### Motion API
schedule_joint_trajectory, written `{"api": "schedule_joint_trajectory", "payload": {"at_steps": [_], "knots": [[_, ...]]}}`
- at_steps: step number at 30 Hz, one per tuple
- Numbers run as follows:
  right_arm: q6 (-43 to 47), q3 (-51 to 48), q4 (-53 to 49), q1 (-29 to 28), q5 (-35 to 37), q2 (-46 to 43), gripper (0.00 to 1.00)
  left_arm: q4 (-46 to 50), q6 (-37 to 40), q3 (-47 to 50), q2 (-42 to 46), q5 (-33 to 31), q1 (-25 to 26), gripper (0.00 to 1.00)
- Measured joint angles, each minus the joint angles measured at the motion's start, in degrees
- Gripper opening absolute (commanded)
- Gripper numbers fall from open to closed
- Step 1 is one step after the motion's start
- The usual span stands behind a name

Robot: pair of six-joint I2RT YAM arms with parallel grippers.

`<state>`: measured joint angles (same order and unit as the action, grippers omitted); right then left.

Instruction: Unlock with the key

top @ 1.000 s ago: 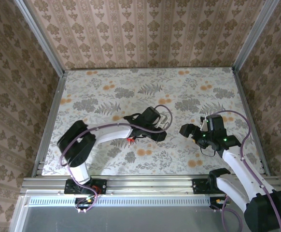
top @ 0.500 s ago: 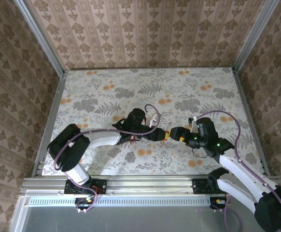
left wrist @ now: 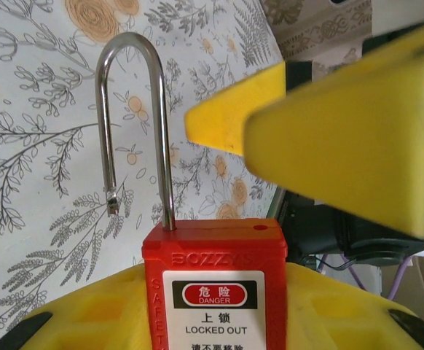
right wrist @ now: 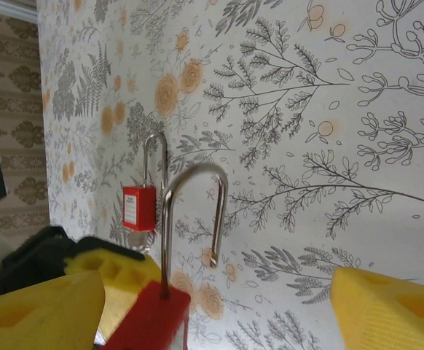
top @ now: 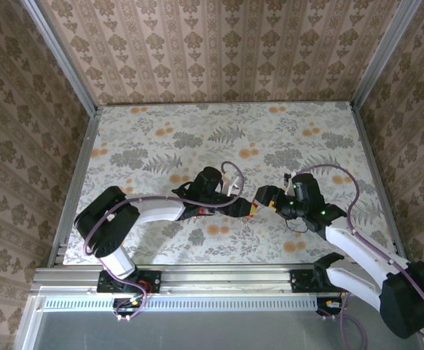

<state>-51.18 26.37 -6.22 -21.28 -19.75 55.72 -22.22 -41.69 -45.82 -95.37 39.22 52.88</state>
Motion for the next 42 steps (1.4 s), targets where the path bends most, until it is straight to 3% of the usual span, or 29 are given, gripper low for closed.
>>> {"api": "schedule_joint_trajectory", "payload": {"at_steps": [4,20,30,35,38,42], "knots": [[-1.8,0.2,2.6,0.0,-0.2,3.6,0.71,1.2,1.4,0.0,0.0,0.0,0.7,0.06],[-10.8,0.0,6.1,-7.0,-1.3,6.1,0.58,1.2,3.2,0.0,-3.5,-0.3,0.7,0.08],[-14.2,-0.2,6.8,-8.9,-1.0,11.0,0.4,2.8,4.9,0.0,-3.6,-0.4,0.8,0.08],[-14.8,-0.1,6.2,-9.4,-0.3,11.7,0.2,3.4,5.8,0.0,-3.7,-0.6,0.8,0.09],[-14.6,0.6,4.4,-9.5,-0.2,12.2,0.1,3.6,6.2,0.1,-3.7,-0.8,1.0,0.19],[-12.8,3.7,0.0,-9.5,-0.2,13.7,0.05,3.5,6.6,0.2,-3.7,-1.0,1.0,0.53]]}}
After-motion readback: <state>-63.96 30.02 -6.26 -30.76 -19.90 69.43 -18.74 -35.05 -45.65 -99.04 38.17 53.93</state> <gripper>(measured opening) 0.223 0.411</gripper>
